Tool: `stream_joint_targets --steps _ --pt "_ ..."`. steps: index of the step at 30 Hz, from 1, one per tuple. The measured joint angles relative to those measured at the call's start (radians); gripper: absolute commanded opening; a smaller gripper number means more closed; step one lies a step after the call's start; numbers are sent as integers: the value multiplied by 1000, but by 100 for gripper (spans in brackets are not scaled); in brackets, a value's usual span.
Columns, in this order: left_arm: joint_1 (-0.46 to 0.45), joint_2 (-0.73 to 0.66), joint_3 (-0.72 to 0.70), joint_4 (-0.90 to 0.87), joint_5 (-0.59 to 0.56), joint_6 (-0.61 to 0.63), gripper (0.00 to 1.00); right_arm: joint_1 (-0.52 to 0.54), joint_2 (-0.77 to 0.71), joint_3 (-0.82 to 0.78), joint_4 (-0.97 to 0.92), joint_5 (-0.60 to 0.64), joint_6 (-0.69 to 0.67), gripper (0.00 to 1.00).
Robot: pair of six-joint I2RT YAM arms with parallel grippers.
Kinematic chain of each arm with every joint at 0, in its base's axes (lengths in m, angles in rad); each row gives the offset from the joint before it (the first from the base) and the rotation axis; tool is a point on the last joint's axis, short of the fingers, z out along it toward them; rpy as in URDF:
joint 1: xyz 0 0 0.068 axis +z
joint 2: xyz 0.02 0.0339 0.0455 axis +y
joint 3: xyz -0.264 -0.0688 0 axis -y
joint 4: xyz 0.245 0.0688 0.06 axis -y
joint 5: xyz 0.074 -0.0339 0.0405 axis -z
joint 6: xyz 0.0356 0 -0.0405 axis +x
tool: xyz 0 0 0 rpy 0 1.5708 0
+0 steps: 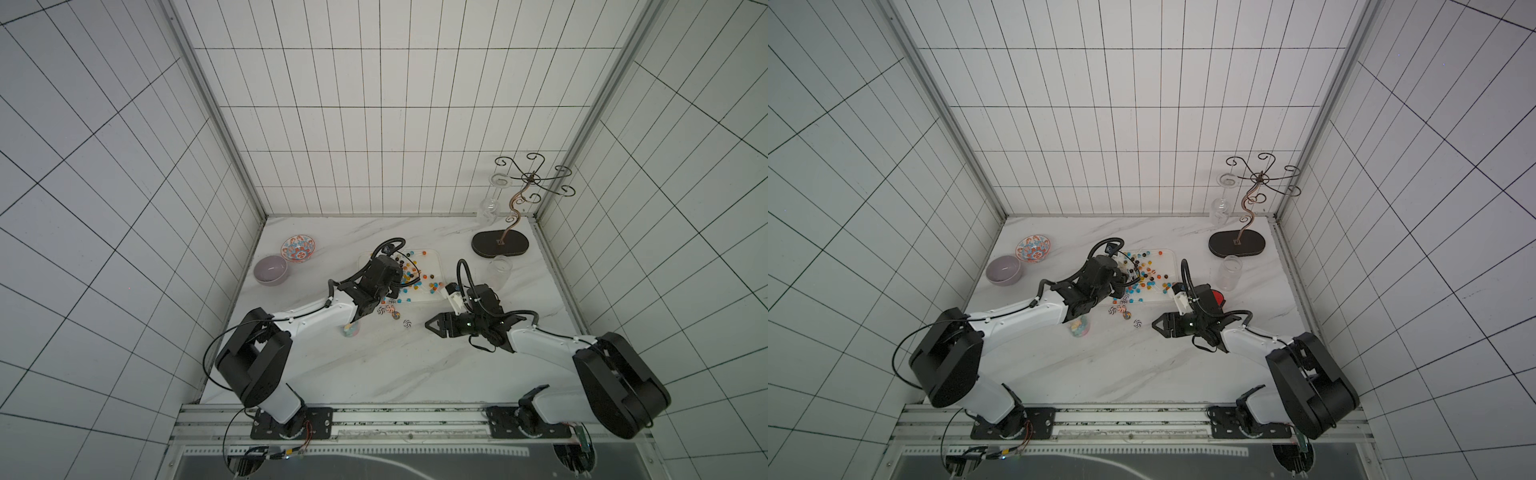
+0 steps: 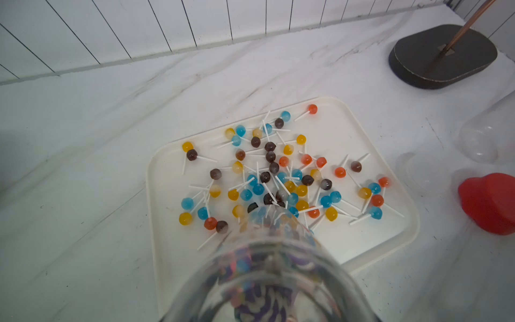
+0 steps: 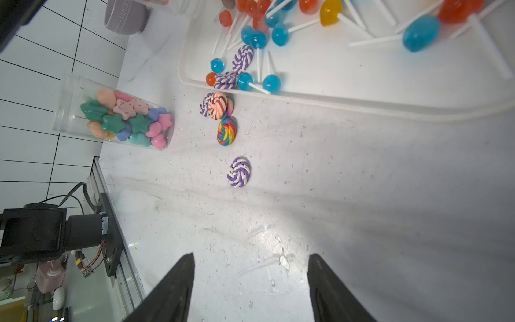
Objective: Pour the candies out of the jar
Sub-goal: 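Pick up the jar from the center of the board, then pour the candies out of the jar onto the tray.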
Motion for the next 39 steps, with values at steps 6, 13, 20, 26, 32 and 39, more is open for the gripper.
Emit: stream_joint_targets --steps 6,13,20,26,32,39 --pt "2 6 55 -164 60 12 51 -30 0 14 -33 -16 -23 67" --pt "33 7 68 -224 92 26 47 -56 0 32 -47 -26 -40 67" --pt "48 7 68 -232 118 38 58 -63 0 32 -58 -29 -42 68" --pt "65 7 68 -223 139 42 58 -69 0 32 -61 -29 -44 68" --pt "95 7 68 -202 160 42 59 -69 0 32 -63 -30 -44 68" --pt "107 7 68 -190 179 43 37 -69 0 33 -66 -30 -48 68"
